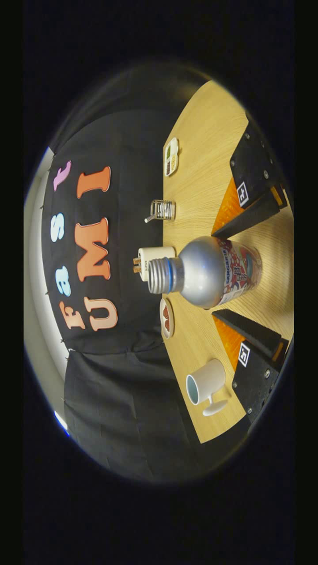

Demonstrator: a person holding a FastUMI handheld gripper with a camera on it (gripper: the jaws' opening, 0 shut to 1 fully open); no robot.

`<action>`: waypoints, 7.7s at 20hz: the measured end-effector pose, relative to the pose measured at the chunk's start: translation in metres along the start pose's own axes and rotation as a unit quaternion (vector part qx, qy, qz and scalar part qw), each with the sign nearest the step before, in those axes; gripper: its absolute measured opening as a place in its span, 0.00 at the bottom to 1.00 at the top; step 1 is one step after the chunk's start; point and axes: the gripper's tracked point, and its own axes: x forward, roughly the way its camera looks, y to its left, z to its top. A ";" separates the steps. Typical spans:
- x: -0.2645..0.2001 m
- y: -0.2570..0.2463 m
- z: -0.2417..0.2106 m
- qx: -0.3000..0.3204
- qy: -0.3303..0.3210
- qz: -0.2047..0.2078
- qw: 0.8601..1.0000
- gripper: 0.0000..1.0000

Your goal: Take the bottle from table, then pour the juice into the cup, finally place the bottle on the coaster

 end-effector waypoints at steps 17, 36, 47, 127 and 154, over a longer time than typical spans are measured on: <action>0.006 0.009 0.005 -0.006 0.019 -0.008 1.000 0.80; 0.042 0.033 0.028 -0.187 0.013 -0.070 0.980 0.77; 0.058 0.077 0.033 -0.353 -0.007 -0.060 0.934 0.77; 0.080 0.140 0.107 -0.837 -0.156 -0.120 0.511 0.76; 0.074 0.162 0.120 -0.867 -0.180 -0.103 0.452 0.76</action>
